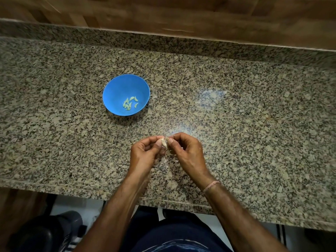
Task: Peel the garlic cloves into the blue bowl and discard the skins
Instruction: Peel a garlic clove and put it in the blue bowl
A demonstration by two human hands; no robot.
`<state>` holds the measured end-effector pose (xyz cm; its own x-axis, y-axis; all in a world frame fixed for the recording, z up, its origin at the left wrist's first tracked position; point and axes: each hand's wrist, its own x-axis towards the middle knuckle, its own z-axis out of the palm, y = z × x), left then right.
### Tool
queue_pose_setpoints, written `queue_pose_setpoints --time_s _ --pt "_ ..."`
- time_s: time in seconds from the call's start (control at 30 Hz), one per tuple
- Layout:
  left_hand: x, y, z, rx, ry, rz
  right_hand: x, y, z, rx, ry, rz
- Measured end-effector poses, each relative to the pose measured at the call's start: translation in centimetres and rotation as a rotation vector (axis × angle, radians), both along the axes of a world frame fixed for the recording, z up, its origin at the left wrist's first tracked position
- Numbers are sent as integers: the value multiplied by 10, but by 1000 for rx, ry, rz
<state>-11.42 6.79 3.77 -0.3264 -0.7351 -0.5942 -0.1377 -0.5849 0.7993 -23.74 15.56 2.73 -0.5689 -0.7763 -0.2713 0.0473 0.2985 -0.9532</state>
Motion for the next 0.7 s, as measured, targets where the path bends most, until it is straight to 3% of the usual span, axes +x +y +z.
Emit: queue_pose_setpoints --time_s 0.07,0.13,0.2,0.3,0.43,0.5,0.63,0.7 --pt "2 -8 -2 -175 -154 -68 -1 4 -3 10 -101 -51" --pt "4 -19 -10 -578 -468 -248 -3 11 -10 42 -92 -56" --pt "1 -29 -19 -862 -633 -382 -3 18 -18 97 -37 -26" --pt "-2 -36 -35 -976 -716 -540 1 20 -26 163 -13 -2" --pt "4 -19 -36 -1133 -781 -550 6 21 -28 153 -151 -44" --pt "7 1 -31 -1043 -702 -465 7 23 -27 109 -259 -71" --pt "9 23 -32 -273 -361 -239 10 22 -22 41 -397 -79" --pt "13 25 -31 -109 -213 -162 13 21 -19 28 -408 -70"
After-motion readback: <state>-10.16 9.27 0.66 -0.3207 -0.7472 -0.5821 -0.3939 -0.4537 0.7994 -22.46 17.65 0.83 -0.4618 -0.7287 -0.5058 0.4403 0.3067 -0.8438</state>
